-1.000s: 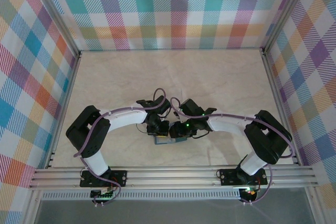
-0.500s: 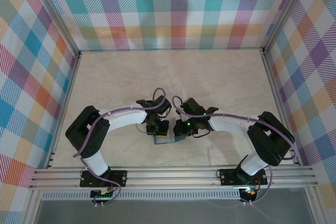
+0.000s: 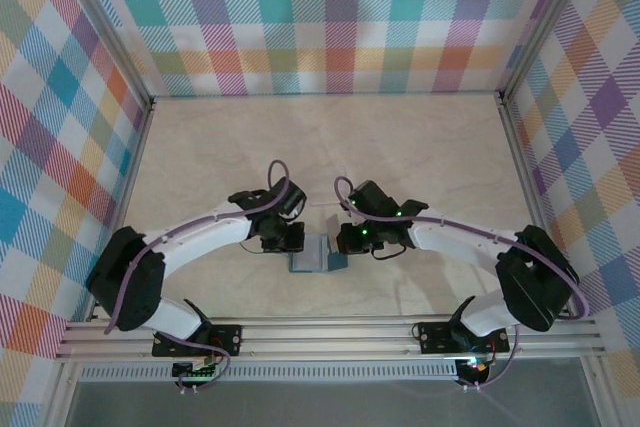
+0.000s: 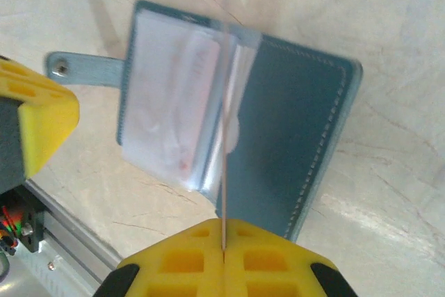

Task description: Take the credit cards out of the card holder

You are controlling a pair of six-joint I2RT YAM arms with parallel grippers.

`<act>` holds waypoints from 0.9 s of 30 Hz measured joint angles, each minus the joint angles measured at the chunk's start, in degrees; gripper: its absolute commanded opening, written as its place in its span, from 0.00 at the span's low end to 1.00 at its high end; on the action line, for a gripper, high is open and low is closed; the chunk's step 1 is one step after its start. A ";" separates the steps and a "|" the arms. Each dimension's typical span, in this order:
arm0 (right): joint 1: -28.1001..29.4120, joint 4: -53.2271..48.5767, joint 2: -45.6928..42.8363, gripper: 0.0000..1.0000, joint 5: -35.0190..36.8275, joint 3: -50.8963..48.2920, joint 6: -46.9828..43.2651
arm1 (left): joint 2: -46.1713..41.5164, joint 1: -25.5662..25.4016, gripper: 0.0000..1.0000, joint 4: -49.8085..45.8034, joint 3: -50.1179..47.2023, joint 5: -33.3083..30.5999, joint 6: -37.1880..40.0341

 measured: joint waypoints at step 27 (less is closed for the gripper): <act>-8.96 -30.01 24.46 0.00 11.96 48.35 -80.87 | -10.01 5.11 0.18 -4.68 -8.13 -4.09 1.36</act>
